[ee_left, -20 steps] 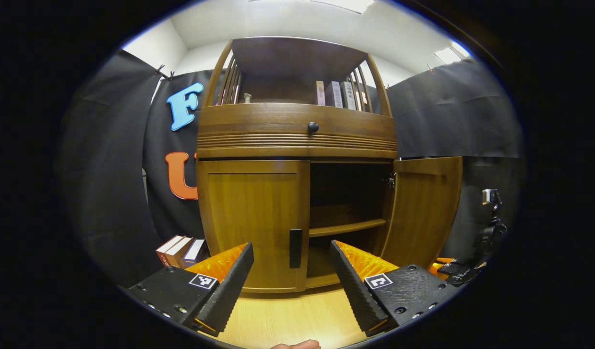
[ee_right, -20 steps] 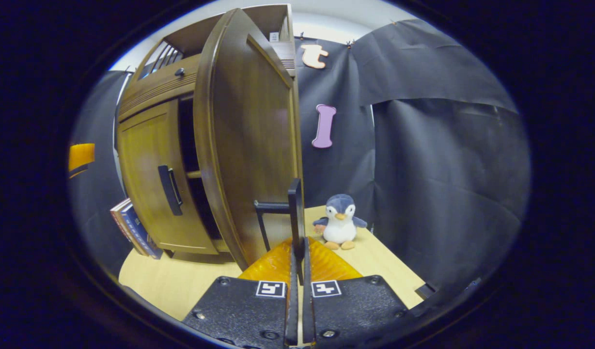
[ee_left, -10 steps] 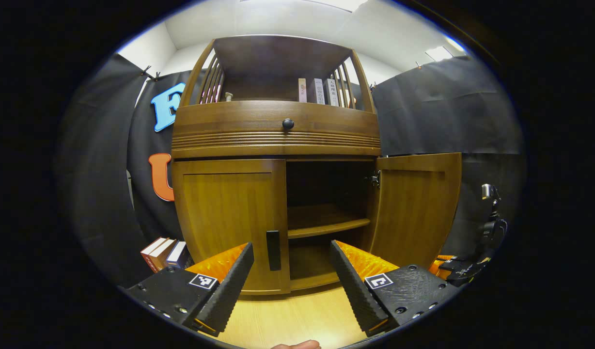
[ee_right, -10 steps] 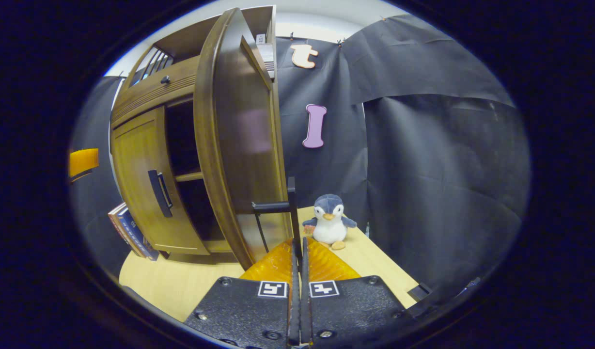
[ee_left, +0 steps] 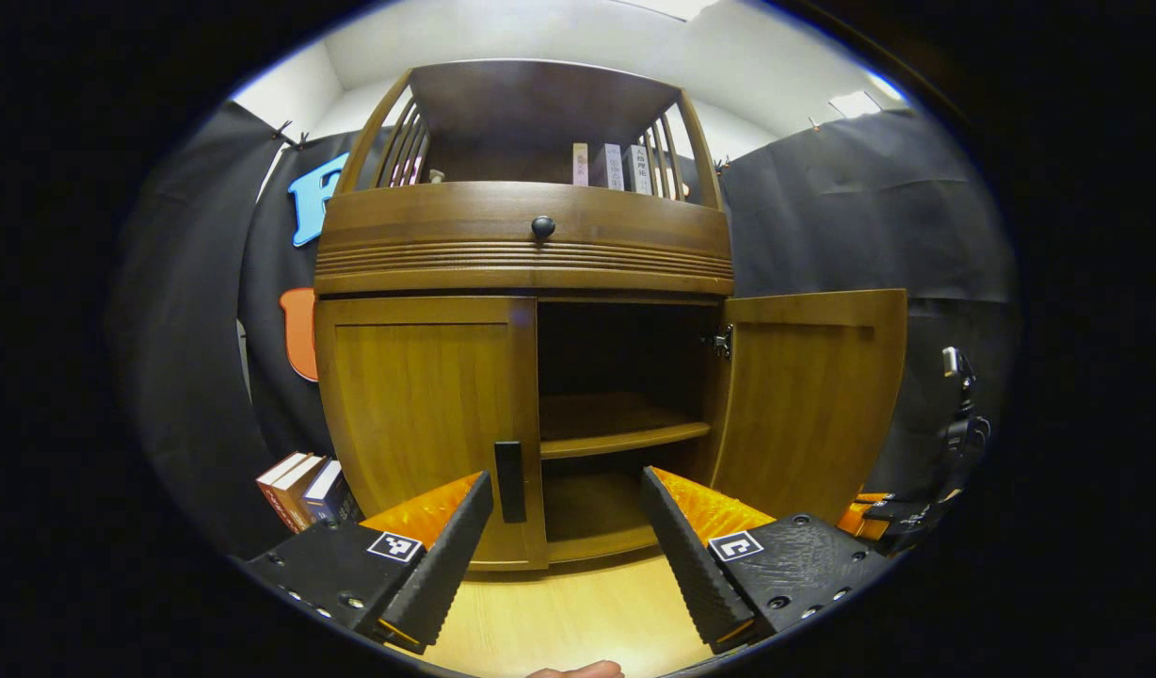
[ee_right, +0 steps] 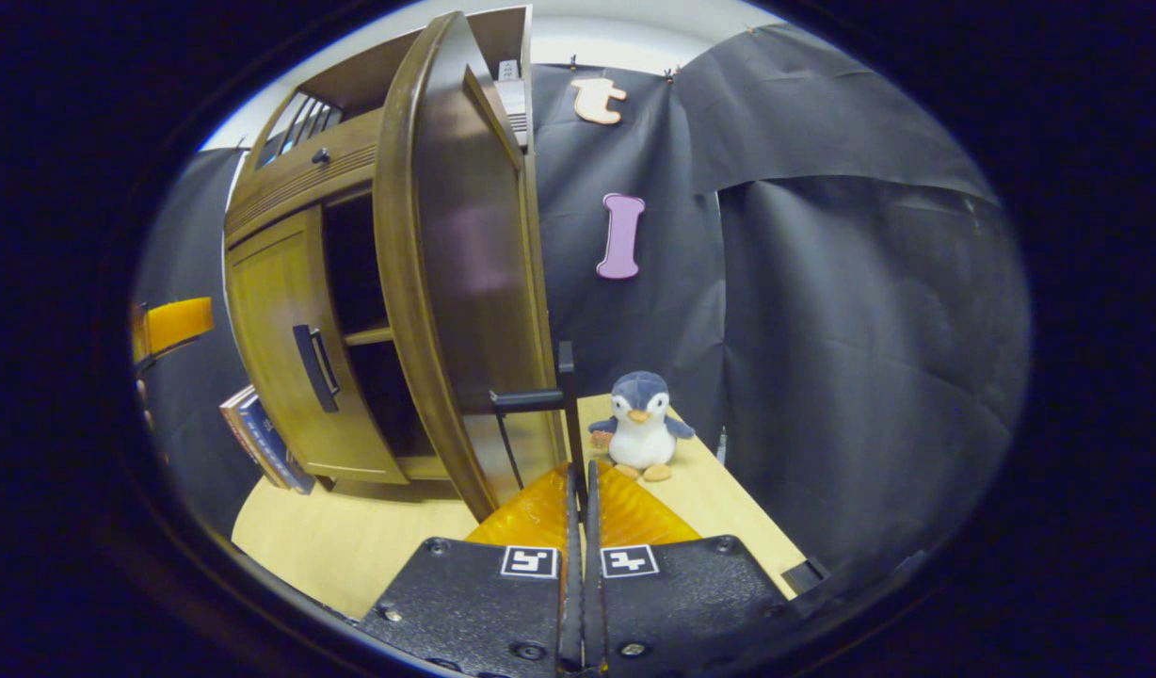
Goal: Open the right door of the double-door shoe cabinet with the right hand, and open the left door with the left hand.
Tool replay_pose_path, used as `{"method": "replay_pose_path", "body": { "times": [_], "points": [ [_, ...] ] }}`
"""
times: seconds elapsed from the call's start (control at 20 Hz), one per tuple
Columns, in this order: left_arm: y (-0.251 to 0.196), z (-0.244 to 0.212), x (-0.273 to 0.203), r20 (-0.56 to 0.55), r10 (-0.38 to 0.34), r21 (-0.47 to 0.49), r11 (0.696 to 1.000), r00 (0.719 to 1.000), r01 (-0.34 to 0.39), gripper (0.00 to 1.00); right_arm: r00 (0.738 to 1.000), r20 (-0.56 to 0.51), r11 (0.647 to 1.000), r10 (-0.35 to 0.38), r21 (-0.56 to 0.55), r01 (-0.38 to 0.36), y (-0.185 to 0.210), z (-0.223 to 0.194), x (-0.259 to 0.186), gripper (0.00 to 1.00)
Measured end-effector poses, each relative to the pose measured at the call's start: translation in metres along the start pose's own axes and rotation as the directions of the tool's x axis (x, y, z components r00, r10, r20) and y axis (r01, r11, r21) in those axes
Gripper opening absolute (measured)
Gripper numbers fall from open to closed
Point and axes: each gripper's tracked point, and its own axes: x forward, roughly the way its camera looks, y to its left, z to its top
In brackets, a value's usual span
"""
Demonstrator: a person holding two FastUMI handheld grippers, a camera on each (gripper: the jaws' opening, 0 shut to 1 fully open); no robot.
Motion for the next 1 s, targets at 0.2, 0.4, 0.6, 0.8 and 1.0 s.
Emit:
{"method": "replay_pose_path", "body": {
  "times": [0.2,0.4,0.6,0.8,1.0],
  "points": [
    [0.006,-0.005,0.008,-0.013,0.021,-0.003,1.000,1.000,-0.021,0.95,1.000,-0.003,1.000,0.012,-0.004,-0.012,-0.006,0.001,-0.002,0.04],
    [0.015,-0.011,0.017,-0.030,0.032,0.006,0.999,0.999,-0.032,1.00,1.000,-0.005,1.000,0.002,-0.014,-0.002,-0.019,0.002,-0.005,0.04],
    [0.020,-0.015,0.020,-0.034,0.032,0.017,0.999,0.999,-0.031,1.00,0.998,0.012,0.998,-0.061,-0.011,0.061,-0.038,0.005,-0.011,0.04],
    [0.023,-0.019,0.028,-0.041,0.025,0.012,1.000,0.999,-0.025,0.95,0.995,0.037,0.996,-0.092,0.014,0.091,-0.047,0.010,-0.022,0.04],
    [0.025,-0.023,0.039,-0.048,0.020,0.017,1.000,0.999,-0.019,0.95,0.993,0.065,0.995,-0.095,0.019,0.094,-0.044,0.016,-0.031,0.04]
  ]
}}
